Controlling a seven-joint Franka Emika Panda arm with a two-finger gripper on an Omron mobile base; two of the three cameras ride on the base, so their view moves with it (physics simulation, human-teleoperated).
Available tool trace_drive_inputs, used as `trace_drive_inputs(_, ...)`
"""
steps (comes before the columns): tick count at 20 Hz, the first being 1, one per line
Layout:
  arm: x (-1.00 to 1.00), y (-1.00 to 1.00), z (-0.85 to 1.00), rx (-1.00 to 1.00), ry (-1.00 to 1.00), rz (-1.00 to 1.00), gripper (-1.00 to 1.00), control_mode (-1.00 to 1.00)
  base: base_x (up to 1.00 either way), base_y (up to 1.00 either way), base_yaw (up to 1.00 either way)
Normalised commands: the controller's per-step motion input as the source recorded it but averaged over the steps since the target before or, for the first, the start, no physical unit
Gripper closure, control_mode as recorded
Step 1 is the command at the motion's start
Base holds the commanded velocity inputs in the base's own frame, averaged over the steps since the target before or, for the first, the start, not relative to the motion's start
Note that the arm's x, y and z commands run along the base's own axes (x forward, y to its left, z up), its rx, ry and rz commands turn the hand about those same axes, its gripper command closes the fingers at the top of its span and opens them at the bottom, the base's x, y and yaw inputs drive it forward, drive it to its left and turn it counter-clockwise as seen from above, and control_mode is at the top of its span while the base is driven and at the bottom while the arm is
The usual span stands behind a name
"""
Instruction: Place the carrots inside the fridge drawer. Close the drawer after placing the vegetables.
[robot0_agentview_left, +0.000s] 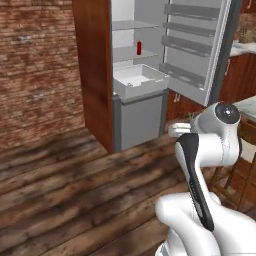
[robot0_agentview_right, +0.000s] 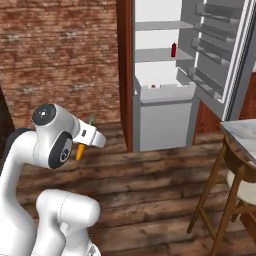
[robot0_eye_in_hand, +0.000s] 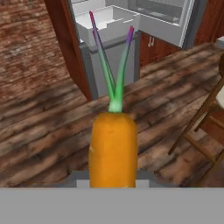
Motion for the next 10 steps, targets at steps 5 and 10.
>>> trace_drive_inputs(5, 0.00, 0.00, 0.00, 0.00, 0.00, 0.00, 1.00, 1.00, 1.00, 0.00, -0.09)
trace_drive_inputs(10, 0.00, 0.00, 0.00, 0.00, 0.00, 0.00, 1.00, 1.00, 1.00, 0.00, -0.08)
